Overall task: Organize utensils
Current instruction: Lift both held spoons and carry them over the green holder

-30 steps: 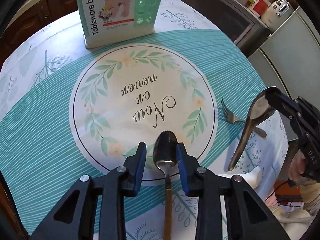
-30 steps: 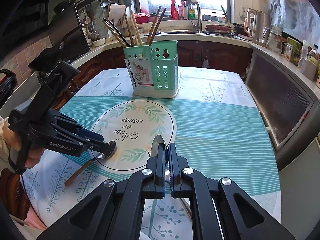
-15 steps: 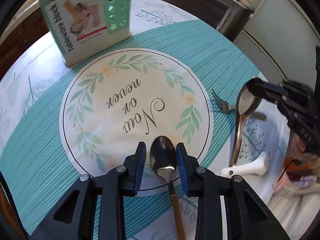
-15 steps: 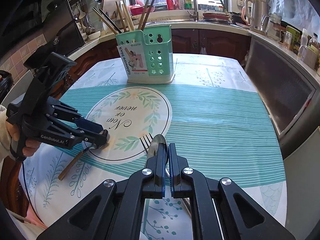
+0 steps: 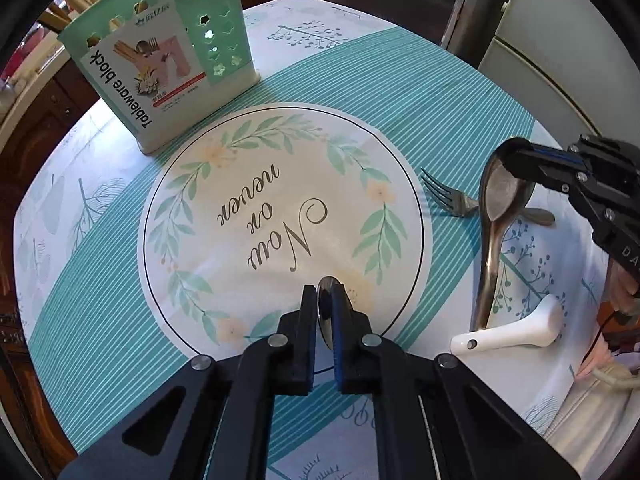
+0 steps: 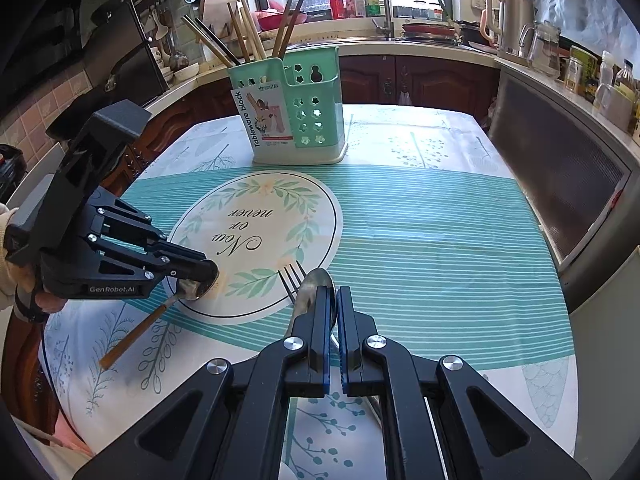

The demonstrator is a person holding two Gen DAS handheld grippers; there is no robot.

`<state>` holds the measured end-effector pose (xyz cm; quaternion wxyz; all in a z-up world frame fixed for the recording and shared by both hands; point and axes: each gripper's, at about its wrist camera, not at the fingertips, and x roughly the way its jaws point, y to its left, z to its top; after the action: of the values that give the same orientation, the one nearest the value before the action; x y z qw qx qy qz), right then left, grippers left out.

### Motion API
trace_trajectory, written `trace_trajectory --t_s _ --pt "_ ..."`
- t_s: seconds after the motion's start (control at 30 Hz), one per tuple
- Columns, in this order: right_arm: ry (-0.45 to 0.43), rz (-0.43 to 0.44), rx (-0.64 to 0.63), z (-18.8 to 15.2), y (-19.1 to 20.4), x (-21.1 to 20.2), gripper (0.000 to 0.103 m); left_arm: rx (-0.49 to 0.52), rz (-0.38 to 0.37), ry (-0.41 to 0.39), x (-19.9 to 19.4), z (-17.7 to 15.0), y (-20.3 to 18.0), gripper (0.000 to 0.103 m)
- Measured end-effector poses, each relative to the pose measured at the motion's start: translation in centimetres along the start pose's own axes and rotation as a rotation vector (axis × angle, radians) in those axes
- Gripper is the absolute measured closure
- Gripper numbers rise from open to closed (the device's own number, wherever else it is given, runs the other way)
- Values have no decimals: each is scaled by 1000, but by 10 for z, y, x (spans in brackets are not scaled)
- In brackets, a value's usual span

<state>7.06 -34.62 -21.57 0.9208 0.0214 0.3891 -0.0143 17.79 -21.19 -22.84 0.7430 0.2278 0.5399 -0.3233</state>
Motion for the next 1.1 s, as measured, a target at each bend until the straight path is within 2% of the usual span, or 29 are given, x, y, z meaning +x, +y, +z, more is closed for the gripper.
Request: trace_trajectory --t_s 0.2,0.47,0.7,0.97,1.1 --pt "-3 7 17 -2 -1 -2 100 -78 -27 -15 -5 -2 1 102" --pt "-49 12 21 6 2 -15 100 -190 56 -128 -30 -20 13 103" --pt "-116 3 4 28 9 -34 100 -215 113 -238 -68 -20 18 103" --pt "-229 -73 -7 82 12 -47 100 -276 175 -345 -96 -6 23 103" --pt "-319 -144 3 125 11 -54 100 -299 189 -376 -102 0 24 103"
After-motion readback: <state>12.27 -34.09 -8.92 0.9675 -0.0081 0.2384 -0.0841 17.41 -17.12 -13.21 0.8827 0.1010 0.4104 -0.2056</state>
